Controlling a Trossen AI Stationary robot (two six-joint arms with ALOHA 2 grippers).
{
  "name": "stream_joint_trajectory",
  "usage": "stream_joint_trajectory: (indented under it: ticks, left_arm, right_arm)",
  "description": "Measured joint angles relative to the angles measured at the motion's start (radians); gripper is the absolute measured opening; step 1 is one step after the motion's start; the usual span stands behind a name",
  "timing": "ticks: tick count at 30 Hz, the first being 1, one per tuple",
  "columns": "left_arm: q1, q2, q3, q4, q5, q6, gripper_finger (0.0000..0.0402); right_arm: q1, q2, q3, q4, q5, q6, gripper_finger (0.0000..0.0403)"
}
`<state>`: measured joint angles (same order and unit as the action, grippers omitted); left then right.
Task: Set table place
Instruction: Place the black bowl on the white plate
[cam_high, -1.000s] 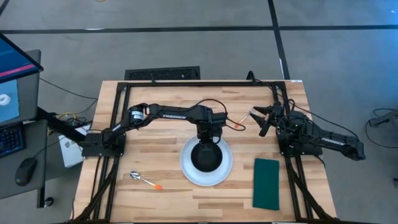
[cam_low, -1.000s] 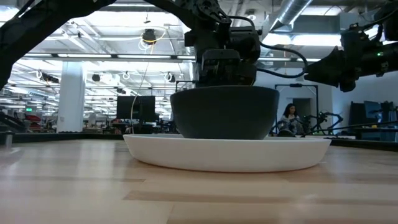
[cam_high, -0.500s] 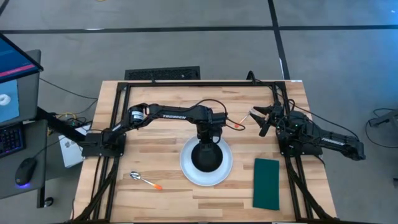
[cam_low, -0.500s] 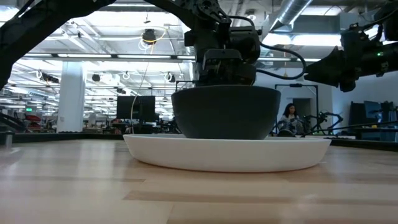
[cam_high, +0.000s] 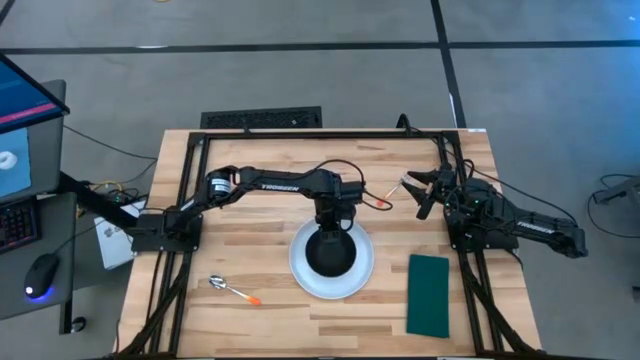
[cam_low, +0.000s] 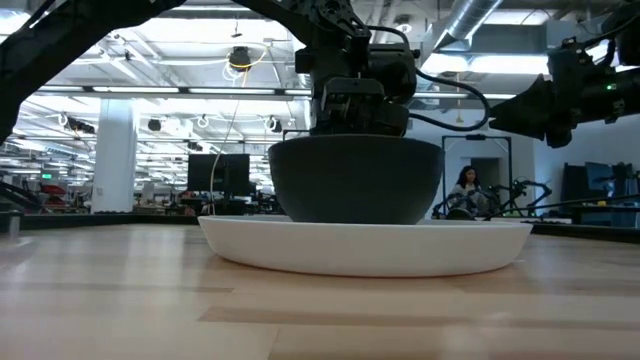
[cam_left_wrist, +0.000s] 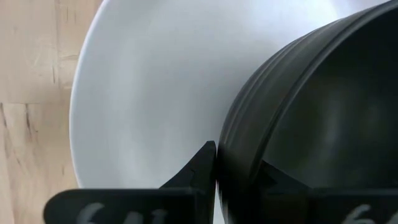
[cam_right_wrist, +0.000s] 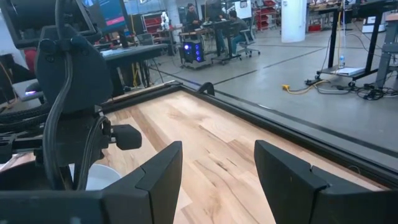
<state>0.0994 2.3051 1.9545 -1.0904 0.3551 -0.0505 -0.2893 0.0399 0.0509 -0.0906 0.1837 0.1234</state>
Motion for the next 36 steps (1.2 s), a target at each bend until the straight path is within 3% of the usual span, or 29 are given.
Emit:
stream_joint_trajectory:
  ticks: [11,21,32,36]
  left_arm:
    - [0.0,0.0,0.0,0.001,0.003,-0.018,0.0039]
    - [0.0,0.0,0.0,-0.007,0.006,-0.019,0.0144]
    - [0.0,0.0,0.0,-0.045,0.034,0.001,0.0234]
    - [0.0,0.0,0.0,-0.045,-0.006,-0.013,0.0259]
  right_arm:
    - [0.0,0.0,0.0,0.0,0.0,0.0,0.0224]
    - [0.0,0.0,0.0,0.0,0.0,0.0,0.0224]
    - [0.0,0.0,0.0,0.0,0.0,0.0,0.0224]
    - [0.0,0.0,0.0,0.0,0.0,0.0,0.0224]
